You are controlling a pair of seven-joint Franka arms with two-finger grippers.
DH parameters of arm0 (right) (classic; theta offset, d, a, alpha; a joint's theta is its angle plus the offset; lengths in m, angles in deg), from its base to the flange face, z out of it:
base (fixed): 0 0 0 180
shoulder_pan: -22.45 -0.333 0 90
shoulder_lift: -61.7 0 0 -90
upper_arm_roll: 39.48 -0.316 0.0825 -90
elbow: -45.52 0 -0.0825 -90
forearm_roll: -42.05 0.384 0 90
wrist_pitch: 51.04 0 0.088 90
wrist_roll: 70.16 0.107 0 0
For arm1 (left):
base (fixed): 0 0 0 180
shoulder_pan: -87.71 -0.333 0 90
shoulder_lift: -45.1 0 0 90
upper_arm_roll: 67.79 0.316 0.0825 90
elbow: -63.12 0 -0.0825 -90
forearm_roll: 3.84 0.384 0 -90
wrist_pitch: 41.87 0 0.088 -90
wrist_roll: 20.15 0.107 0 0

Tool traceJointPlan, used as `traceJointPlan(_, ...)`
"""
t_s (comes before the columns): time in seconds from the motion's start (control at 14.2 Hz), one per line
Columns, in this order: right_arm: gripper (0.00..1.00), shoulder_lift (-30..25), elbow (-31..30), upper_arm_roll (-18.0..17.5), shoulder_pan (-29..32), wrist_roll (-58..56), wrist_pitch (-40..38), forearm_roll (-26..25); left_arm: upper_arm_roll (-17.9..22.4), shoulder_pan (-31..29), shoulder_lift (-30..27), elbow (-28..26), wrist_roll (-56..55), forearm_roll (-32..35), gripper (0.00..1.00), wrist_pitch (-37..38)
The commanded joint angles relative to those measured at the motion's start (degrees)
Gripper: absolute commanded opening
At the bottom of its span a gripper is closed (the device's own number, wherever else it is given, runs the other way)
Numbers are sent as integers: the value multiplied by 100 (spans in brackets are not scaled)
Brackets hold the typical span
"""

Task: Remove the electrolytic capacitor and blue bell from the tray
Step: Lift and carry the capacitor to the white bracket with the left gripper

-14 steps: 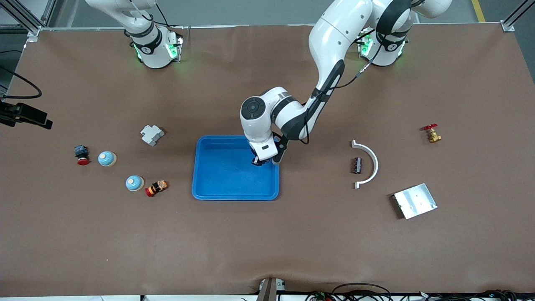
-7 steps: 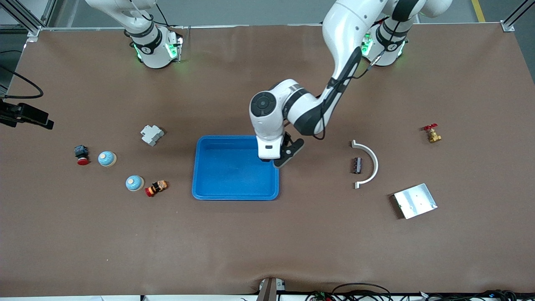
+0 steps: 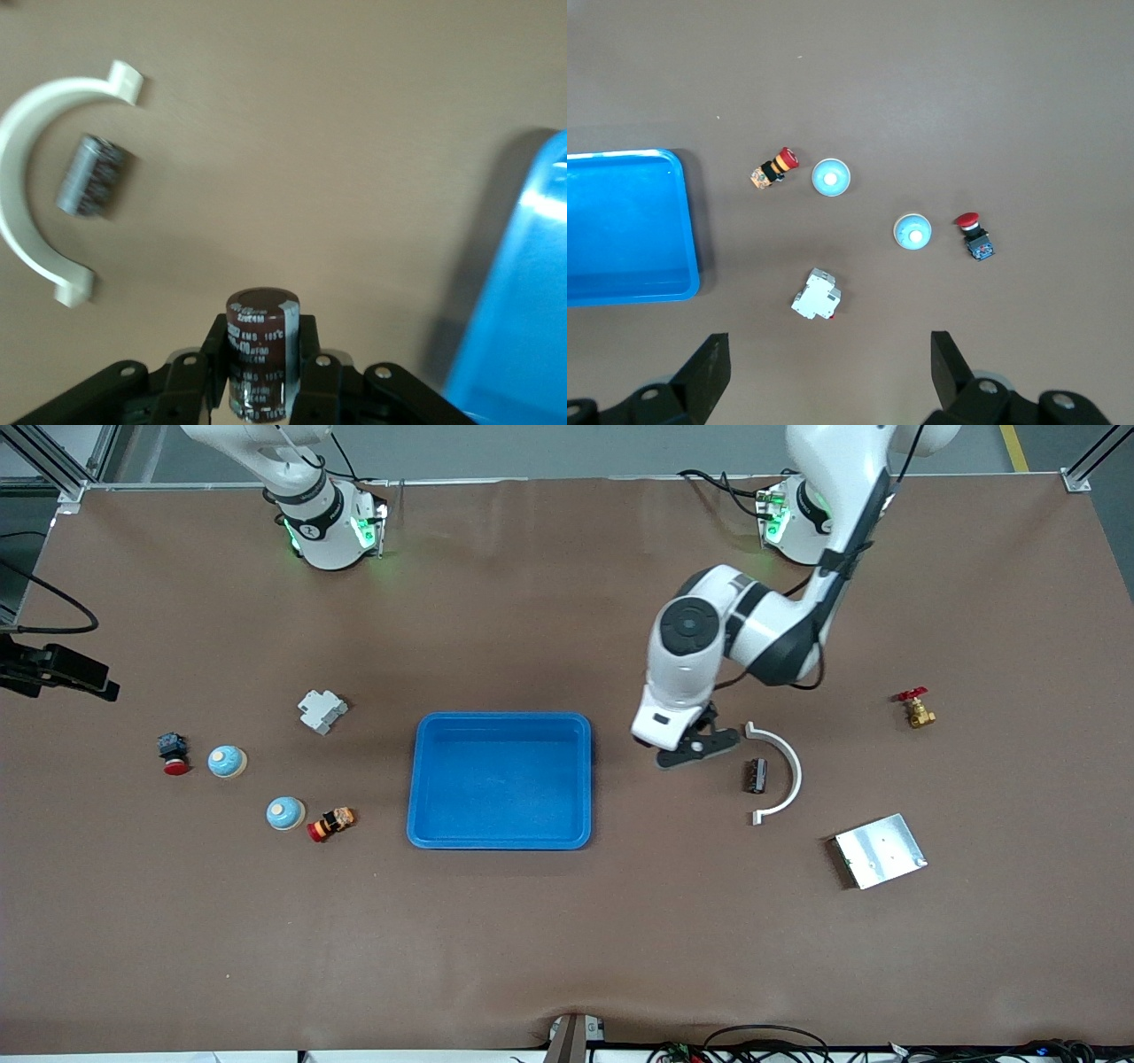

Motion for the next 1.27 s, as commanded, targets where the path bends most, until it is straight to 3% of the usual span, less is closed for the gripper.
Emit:
traceJointPlan(0.0, 100, -136, -30, 14, -87, -37, -30, 41, -95, -506, -454, -626, 1041, 121, 0, -216)
traceJointPlan(0.42, 100, -128, -21, 5, -131, -19, -13, -30, -95, -1543, -955, -1716, 3178, 157, 0, -1075)
traceJointPlan(0.91, 100, -128, -21, 14, -149, -10, -13, -38, -95, -2545, -877, -2262, 4805, 174, 0, -2060)
traceJointPlan(1.2, 100, -119, -21, 14, -158, -10, 31, -38, -86, -2652, -702, -2491, 5044, 201, 0, -2615)
